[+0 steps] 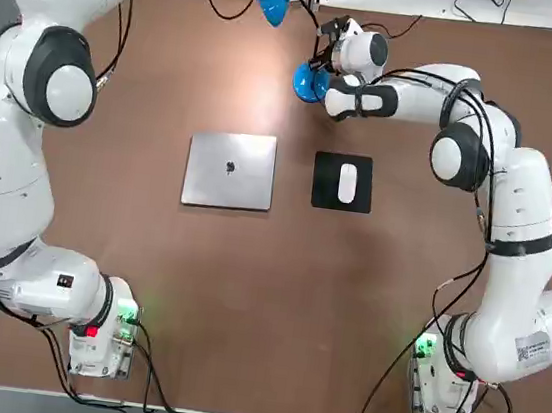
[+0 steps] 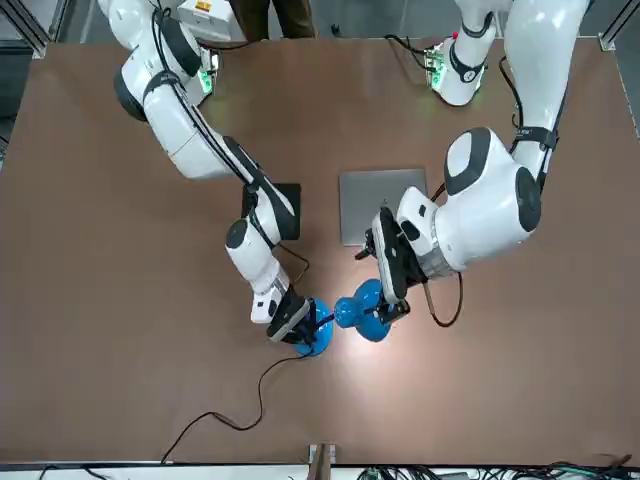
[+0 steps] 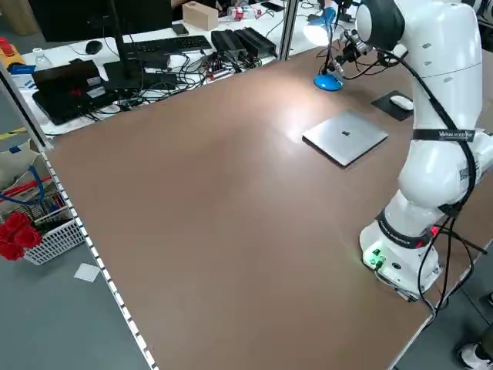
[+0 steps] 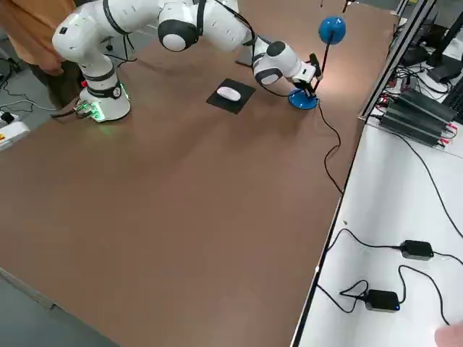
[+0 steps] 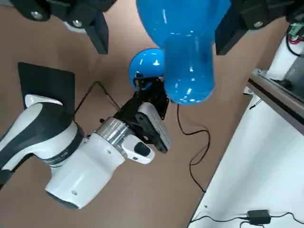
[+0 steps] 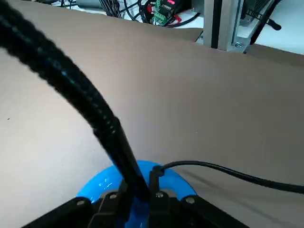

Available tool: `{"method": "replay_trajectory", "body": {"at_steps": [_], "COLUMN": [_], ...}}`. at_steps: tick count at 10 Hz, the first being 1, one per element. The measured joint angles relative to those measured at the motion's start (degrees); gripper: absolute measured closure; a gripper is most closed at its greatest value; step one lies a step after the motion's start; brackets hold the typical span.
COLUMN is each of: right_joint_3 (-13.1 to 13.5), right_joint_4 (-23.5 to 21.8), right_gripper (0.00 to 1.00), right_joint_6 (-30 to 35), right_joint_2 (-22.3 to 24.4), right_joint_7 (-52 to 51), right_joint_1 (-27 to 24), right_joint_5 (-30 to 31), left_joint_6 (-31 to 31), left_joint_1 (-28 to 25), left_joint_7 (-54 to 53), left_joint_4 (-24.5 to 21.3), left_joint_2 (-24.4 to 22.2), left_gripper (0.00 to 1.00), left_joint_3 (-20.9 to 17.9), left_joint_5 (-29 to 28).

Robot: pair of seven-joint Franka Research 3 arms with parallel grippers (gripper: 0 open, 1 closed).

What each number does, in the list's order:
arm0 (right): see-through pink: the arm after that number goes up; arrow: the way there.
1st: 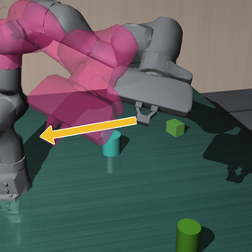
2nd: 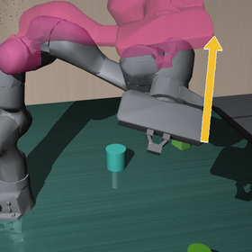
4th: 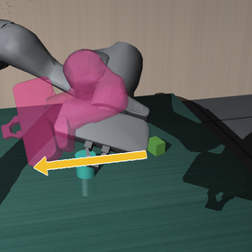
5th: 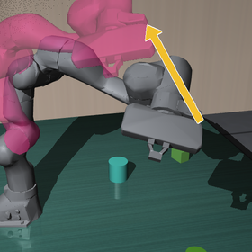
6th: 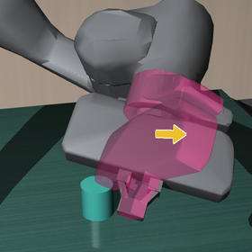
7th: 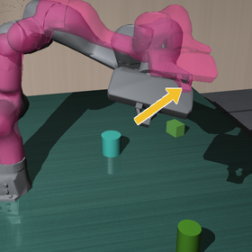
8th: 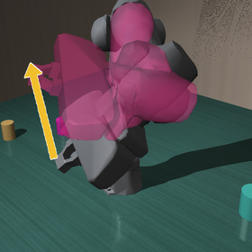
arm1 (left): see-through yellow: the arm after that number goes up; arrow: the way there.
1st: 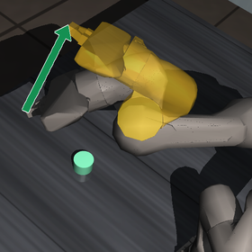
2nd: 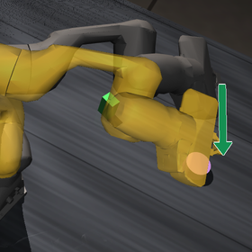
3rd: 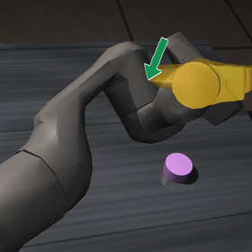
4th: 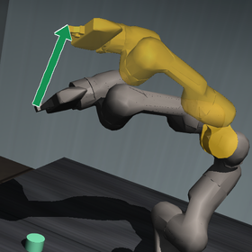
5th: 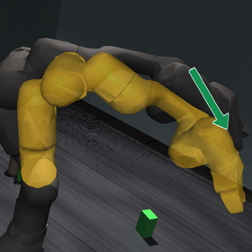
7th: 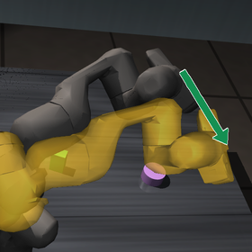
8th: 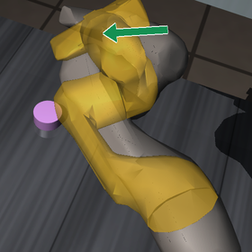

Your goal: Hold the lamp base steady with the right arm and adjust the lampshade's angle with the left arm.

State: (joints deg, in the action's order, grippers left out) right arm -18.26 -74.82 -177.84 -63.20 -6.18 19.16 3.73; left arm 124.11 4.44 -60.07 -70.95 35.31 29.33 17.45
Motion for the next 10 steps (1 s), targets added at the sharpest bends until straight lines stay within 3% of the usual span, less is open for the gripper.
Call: {"method": "replay_trajectory", "body": {"at_steps": [10], "right_joint_3": [1.6], "right_joint_4": [0.3], "right_gripper": [0.85], "right_joint_6": [-0.4], "right_joint_2": [0.0], "right_joint_7": [-0.5], "right_joint_1": [1.1], "right_joint_5": [0.6], "left_joint_6": [7.6], "left_joint_1": [0.5], "left_joint_7": [-5.3], "left_joint_4": [0.1], "left_joint_2": [5.0], "left_gripper": [0.04], "left_joint_3": [0.1], "left_joint_5": [1.0]}}
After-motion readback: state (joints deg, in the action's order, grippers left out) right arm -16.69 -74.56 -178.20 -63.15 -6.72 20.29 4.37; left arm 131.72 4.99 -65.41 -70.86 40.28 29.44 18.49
